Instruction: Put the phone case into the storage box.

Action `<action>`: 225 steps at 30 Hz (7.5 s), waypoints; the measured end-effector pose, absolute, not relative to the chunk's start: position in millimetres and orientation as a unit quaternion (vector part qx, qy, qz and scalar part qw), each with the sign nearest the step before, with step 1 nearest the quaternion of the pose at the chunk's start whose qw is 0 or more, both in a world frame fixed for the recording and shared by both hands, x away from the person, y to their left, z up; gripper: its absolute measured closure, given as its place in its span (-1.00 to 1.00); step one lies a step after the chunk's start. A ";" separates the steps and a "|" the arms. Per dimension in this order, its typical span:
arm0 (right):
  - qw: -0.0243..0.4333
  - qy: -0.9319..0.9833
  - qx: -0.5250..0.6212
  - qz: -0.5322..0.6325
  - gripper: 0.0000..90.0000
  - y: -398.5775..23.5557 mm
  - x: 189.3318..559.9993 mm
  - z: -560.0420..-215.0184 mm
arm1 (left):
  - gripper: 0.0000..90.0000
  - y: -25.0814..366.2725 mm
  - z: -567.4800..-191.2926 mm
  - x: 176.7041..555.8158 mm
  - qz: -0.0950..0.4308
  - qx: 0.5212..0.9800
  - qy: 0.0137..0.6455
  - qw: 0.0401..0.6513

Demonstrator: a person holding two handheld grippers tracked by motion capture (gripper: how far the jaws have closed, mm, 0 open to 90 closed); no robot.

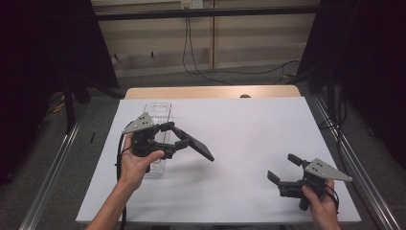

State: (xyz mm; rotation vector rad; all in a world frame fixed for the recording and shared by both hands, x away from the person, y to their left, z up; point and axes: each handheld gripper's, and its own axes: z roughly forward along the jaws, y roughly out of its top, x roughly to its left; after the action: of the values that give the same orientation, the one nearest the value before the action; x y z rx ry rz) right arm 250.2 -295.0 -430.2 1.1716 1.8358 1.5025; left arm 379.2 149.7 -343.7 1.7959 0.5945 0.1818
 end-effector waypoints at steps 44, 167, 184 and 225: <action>0.243 0.675 0.419 0.556 -1.00 -295.7 249.5 -432.5 | -0.70 196.3 -305.1 407.9 0.162 0.745 0.330 0.556; 0.249 0.686 0.406 0.550 -1.00 -294.0 248.9 -436.4 | -0.72 187.7 -333.8 507.1 0.288 0.712 0.518 0.377; 0.250 0.686 0.406 0.550 -1.00 -295.3 248.4 -435.9 | -0.73 175.1 -340.7 515.5 0.301 0.707 0.531 0.357; 0.248 0.686 0.406 0.550 -1.00 -296.7 248.6 -436.5 | -0.75 163.3 -346.2 529.0 0.295 0.720 0.534 0.331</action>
State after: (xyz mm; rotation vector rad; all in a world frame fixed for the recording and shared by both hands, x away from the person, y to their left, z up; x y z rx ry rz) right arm 248.6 -296.7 -436.5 1.1069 1.8699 1.5000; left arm 529.0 163.3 -346.2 1.8814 1.3951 0.7719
